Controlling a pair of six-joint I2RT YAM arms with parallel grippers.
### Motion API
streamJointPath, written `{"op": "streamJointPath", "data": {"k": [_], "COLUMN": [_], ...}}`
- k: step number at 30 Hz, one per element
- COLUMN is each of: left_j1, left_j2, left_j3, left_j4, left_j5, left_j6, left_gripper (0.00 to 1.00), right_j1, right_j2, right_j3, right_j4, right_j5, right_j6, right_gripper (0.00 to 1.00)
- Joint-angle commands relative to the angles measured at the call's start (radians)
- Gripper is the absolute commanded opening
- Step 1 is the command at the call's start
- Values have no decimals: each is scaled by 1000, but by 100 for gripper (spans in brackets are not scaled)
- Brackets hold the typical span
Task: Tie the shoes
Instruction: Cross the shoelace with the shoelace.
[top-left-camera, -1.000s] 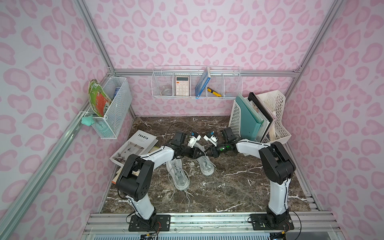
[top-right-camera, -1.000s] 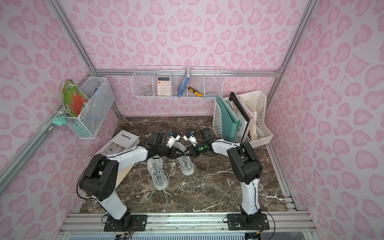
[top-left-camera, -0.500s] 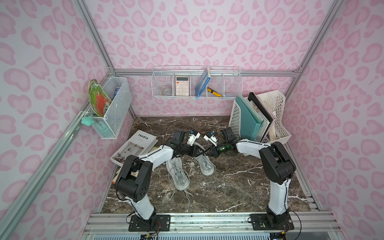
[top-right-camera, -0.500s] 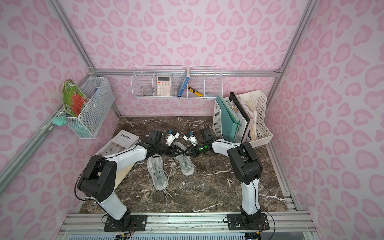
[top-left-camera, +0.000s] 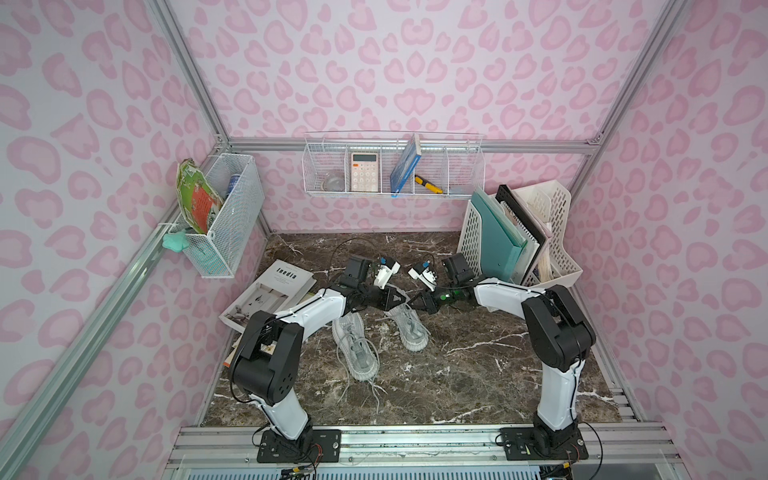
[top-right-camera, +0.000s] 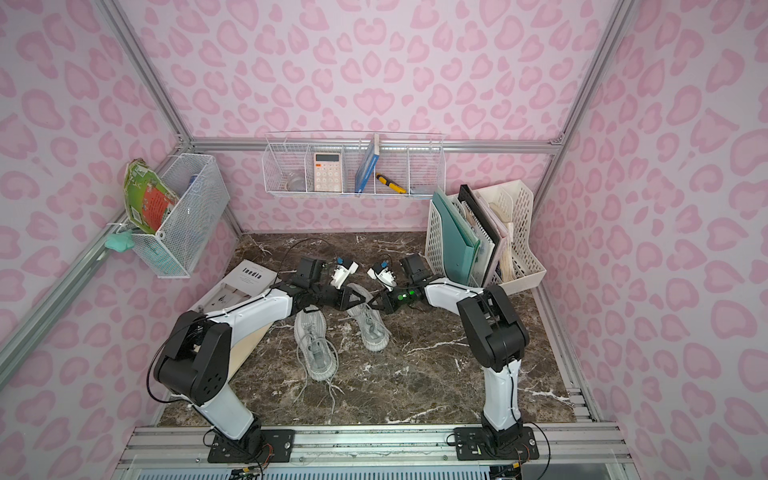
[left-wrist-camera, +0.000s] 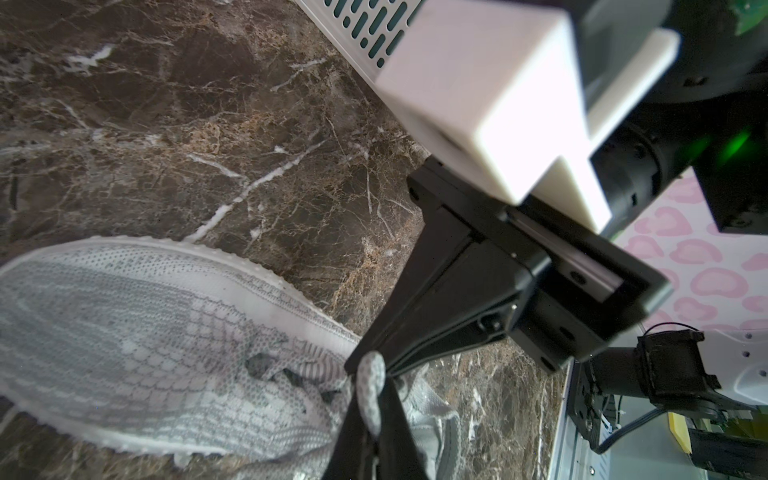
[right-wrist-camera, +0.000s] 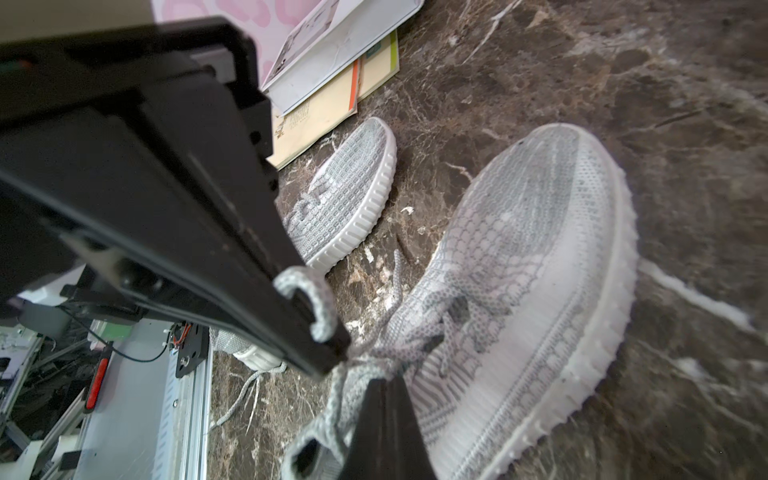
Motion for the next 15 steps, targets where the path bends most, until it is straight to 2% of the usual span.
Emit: {"op": "streamJointPath", "data": {"k": [1, 7, 15], "left_j1": [0, 0, 0], "left_j2": [-12, -21, -37], "left_j3": [-11, -21, -45], "left_j4": [-6, -11, -5], "left_j5": [4, 13, -5], "left_j6": [7, 4, -1], "left_gripper": [0, 0, 0], "right_j1": [7, 20, 41], "right_j2": [-9, -12, -39], "right_j3": [-4, 1, -15], "right_j4": [4, -7, -42], "right_j5": [54, 128, 296], "right_j6": [54, 115, 205], "right_gripper": [0, 0, 0]}}
